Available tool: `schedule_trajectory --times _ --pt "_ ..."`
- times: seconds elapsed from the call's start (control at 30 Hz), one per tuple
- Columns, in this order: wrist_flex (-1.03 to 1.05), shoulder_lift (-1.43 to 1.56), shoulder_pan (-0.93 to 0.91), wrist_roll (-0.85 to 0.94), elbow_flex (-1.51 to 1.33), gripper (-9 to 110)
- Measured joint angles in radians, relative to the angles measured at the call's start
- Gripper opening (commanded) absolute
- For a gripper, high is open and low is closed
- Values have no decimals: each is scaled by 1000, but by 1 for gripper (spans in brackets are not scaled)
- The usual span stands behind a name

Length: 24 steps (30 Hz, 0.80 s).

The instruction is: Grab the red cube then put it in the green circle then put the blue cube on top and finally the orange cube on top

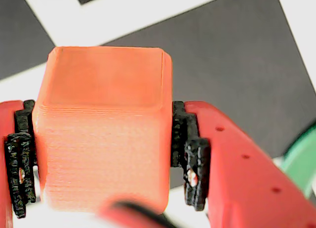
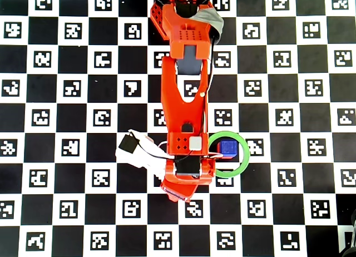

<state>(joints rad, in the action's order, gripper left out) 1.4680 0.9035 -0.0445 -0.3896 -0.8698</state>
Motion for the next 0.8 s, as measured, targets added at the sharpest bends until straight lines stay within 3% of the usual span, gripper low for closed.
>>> schedule_trajectory --times 0.53,0.8 --pt "127 413 -12 164 -192 6" --pt "161 560 80 178 -290 6"
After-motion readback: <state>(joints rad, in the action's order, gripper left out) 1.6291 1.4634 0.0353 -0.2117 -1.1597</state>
